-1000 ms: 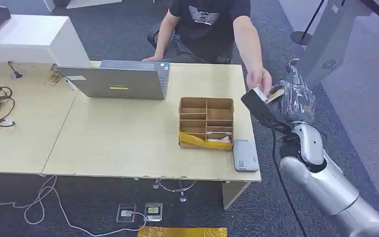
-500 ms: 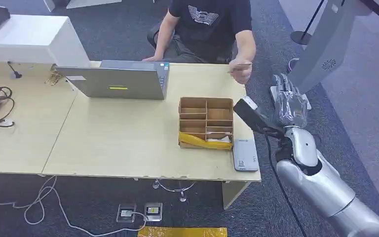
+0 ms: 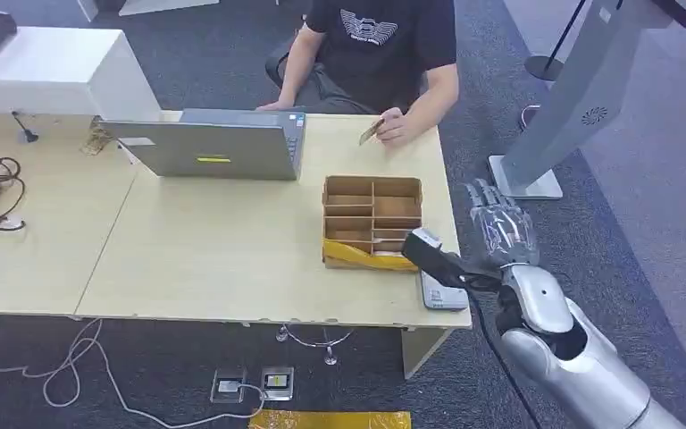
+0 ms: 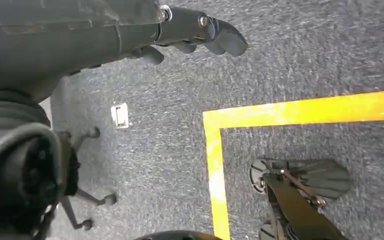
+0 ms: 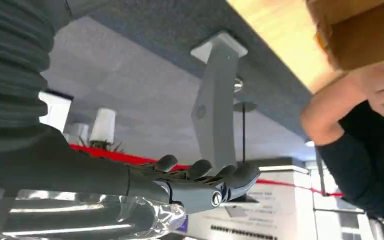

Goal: Pass the card to the sensor for recognition and then transmit it.

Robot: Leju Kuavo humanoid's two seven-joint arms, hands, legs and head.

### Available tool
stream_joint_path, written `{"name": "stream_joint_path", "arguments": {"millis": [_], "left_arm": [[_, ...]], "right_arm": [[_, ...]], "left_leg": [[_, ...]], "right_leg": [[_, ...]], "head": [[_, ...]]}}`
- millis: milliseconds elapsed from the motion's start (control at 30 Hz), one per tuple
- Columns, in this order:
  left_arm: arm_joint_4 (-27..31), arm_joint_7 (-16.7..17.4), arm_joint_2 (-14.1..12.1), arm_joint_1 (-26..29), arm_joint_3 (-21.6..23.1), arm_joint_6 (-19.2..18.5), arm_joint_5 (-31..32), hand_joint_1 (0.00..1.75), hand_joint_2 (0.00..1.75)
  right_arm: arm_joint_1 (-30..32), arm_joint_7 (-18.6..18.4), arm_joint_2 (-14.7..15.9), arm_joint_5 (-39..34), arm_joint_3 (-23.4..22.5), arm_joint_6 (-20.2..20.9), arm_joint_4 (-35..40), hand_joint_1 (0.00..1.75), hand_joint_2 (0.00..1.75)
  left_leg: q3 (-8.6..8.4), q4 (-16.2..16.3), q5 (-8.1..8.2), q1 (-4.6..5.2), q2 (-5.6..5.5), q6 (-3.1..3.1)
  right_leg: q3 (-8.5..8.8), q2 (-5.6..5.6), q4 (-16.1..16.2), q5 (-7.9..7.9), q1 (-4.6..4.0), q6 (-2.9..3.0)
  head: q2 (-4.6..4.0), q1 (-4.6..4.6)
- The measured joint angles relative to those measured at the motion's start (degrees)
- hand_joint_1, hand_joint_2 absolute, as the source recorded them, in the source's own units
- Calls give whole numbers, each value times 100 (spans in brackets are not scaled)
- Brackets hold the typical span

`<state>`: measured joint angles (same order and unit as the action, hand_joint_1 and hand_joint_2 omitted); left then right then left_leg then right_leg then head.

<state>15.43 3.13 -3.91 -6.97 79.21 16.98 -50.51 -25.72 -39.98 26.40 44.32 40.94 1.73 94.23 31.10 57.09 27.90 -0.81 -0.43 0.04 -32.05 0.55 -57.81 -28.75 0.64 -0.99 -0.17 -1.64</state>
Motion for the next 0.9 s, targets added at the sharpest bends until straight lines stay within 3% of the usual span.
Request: {"name": "stream_joint_path", "arguments": {"millis": [167, 400, 900], "left_arm": [[0, -9, 0, 0, -20, 140, -216, 0, 0], [0, -11, 0, 0, -81, 214, -295, 0, 0], [0, -20, 0, 0, -118, 223, -288, 0, 0]], "right_arm": [[-48, 13, -28, -406, 190, -101, 148, 0, 175], [-362, 144, -208, -614, 728, -658, 13, 0, 175], [-677, 490, -791, -955, 1425, -1465, -1129, 0, 175]], "left_leg": [[0, -1, -2, 0, -3, 0], [2, 0, -4, 0, -5, -3], [5, 0, -4, 0, -6, -3]], "right_leg": [[5, 3, -1, 0, 0, 0], [4, 3, -3, 0, 0, 0], [1, 4, -4, 0, 0, 0]], "head": [[0, 0], [0, 2], [0, 0]]}}
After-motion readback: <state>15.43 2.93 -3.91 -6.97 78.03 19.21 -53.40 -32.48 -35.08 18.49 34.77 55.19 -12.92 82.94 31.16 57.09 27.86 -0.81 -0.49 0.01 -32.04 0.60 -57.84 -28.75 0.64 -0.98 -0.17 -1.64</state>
